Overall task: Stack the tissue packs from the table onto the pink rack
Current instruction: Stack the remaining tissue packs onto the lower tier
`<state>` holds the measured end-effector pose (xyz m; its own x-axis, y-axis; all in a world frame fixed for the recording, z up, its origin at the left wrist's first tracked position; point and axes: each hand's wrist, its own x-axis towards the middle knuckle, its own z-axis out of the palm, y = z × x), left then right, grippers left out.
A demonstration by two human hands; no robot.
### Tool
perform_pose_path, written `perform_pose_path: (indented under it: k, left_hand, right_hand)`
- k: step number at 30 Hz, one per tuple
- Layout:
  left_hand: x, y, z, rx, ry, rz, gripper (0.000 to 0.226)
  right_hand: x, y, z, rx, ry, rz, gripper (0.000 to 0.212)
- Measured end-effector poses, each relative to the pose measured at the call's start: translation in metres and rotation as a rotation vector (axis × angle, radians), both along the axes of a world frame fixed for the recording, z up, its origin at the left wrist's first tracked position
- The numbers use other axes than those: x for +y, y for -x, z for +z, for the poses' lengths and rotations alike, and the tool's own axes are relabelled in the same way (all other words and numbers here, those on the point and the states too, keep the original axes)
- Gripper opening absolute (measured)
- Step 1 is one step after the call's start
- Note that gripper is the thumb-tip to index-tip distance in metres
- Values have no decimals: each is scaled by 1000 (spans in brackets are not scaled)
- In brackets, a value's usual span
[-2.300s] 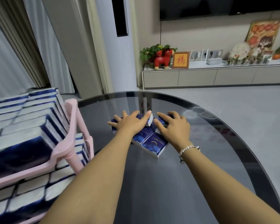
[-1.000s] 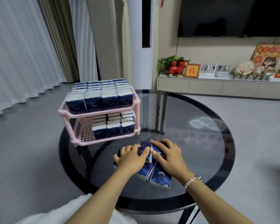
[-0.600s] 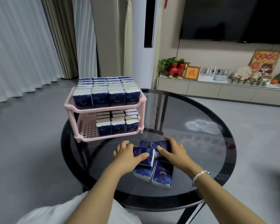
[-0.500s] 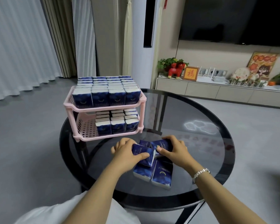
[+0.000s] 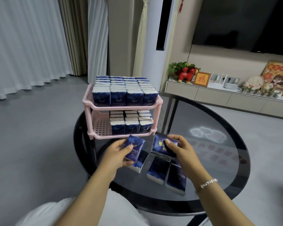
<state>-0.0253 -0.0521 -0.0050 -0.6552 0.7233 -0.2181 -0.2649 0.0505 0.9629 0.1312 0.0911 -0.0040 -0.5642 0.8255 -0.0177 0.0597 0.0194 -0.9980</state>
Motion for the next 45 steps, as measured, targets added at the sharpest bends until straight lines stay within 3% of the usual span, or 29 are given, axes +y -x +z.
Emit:
perform_pose_path:
  k: [6, 11, 14, 18, 20, 23, 25, 27, 33, 37, 40, 43, 45]
  left_hand:
    - [-8, -4, -4, -145, -69, 17, 15]
    - [-7, -3, 0, -238, -162, 45, 25]
    - [-10, 7, 4, -135, -153, 37, 37]
    - [-13, 21, 5, -32, -92, 93, 25]
    - [-13, 26, 3, -34, -77, 120, 14]
    - [-13, 32, -6, -12, -28, 170, 3]
    - [-13, 36, -15, 31, 15, 207, 12]
    - [-12, 38, -21, 53, 42, 226, 24]
    - [-14, 44, -27, 122, 50, 231, 26]
    - [-13, 43, -29, 108, 44, 276, 28]
    - [-12, 42, -29, 14, 40, 296, 34]
    - [-12, 43, -29, -46, 27, 323, 38]
    - [-13, 43, -29, -2, 25, 325, 36]
  right_hand:
    - [-37, 38, 3, 224, 261, 32, 26]
    - [-70, 70, -1, 194, 112, 32, 18]
    - [-79, 83, -6, 89, -36, 46, 20]
    - [-74, 84, 0, 11, -13, 123, 22]
    - [-61, 80, 5, -153, -147, 117, 23]
    - [-33, 73, 7, -733, -621, 160, 39]
    - [-31, 70, 10, -1067, -743, 318, 52]
    - [-34, 72, 12, -1178, -784, 407, 52]
    - [-38, 76, 13, -961, -703, 397, 50]
    - [-35, 69, 13, -603, -464, 262, 32]
    - [-37, 65, 11, -324, -224, 176, 36]
    - [-42, 65, 7, -176, -158, 13, 25]
    - [-42, 65, 7, -54, -71, -52, 28]
